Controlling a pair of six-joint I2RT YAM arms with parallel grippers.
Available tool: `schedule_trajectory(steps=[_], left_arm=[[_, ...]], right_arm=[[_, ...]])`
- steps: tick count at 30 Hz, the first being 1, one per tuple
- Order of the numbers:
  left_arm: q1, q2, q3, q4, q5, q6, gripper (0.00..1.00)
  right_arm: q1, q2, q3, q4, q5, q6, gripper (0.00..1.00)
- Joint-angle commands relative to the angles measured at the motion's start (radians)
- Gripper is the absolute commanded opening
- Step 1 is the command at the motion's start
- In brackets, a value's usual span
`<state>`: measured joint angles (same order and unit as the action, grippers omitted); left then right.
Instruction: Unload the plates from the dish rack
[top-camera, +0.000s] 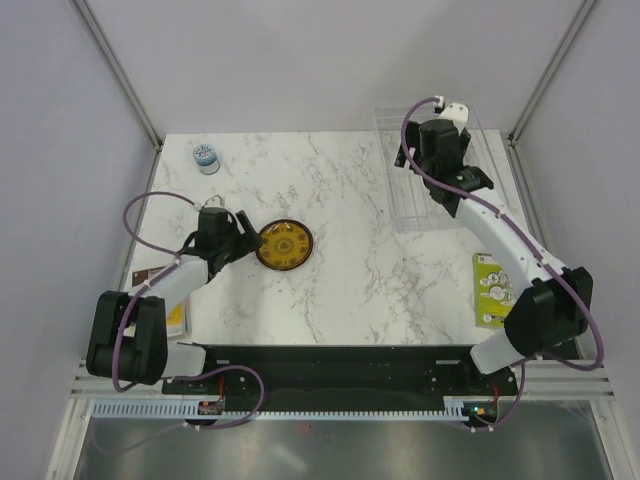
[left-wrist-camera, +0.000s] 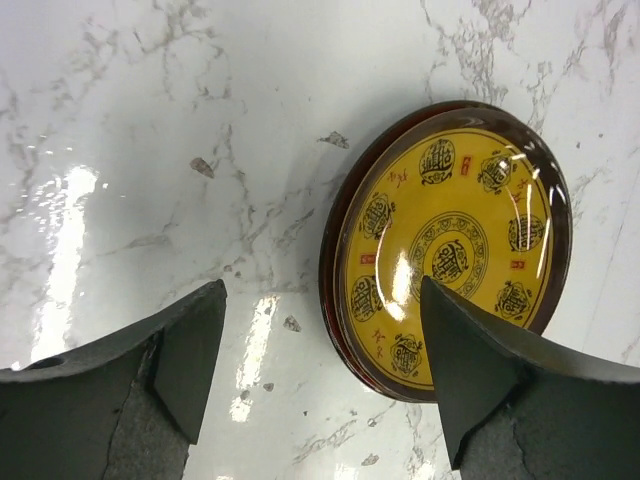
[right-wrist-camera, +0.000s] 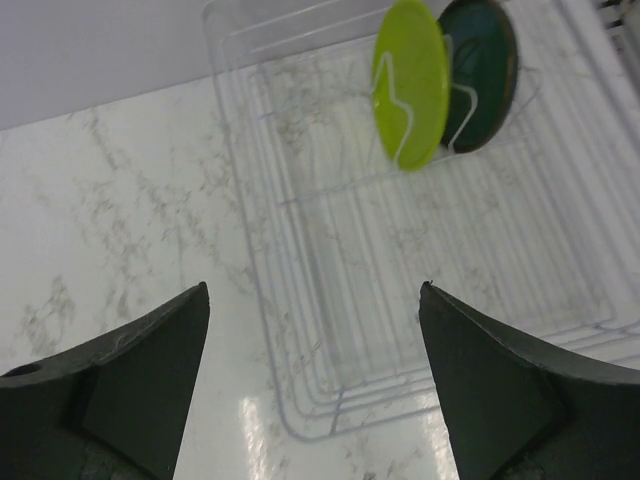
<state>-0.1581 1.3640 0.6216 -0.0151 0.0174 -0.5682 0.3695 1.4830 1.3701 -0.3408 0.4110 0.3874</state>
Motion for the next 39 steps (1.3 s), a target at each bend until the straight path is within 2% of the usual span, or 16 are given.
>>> schedule_trajectory(steps=[1,8,13,17,20,21,24,26,27,28,29,32,36,39], left_arm=[[0.005,-0.126,0.064,-0.049,-0.071,0.025,0.84],[0.000,-0.187,0.130,-0.034,0.072,0.036,0.84],[0.000,-0.192,0.164,-0.034,0.085,0.065,0.84],[0.000,-0.181,0.161,-0.020,0.081,0.073,0.84],[0.002,-0.161,0.161,-0.017,0.079,0.079,0.84],[0.002,-0.158,0.162,-0.016,0.082,0.079,0.84],[0.000,-0.146,0.161,-0.010,0.092,0.079,0.84],[0.000,-0.141,0.159,-0.009,0.095,0.080,0.84],[0.000,-0.141,0.158,-0.009,0.096,0.082,0.84],[0.000,-0.143,0.158,-0.009,0.096,0.082,0.84],[0.000,-0.141,0.158,-0.008,0.099,0.082,0.84],[0.000,-0.141,0.153,-0.008,0.105,0.083,0.84],[0.000,-0.146,0.142,-0.006,0.107,0.088,0.84],[0.000,-0.149,0.142,-0.009,0.110,0.093,0.84]], right_arm=[[-0.075,0.193,0.195,-0.018,0.203,-0.113,0.93],[-0.182,0.595,0.544,-0.020,0.186,-0.180,0.88],[-0.216,0.752,0.742,-0.024,0.192,-0.246,0.87],[-0.237,0.859,0.834,-0.030,0.164,-0.294,0.85],[-0.248,0.888,0.851,-0.030,0.146,-0.309,0.68],[-0.257,0.895,0.845,-0.030,0.141,-0.305,0.56],[-0.279,0.904,0.824,-0.027,0.104,-0.291,0.50],[-0.287,0.904,0.814,-0.026,0.068,-0.286,0.40],[-0.291,0.904,0.807,-0.024,0.061,-0.283,0.29],[-0.294,0.902,0.804,-0.024,0.055,-0.285,0.24],[-0.296,0.898,0.801,-0.024,0.042,-0.285,0.14],[-0.294,0.872,0.778,-0.017,0.012,-0.285,0.00],[-0.288,0.810,0.735,-0.003,-0.005,-0.277,0.00],[-0.250,0.737,0.699,0.017,0.099,-0.306,0.00]])
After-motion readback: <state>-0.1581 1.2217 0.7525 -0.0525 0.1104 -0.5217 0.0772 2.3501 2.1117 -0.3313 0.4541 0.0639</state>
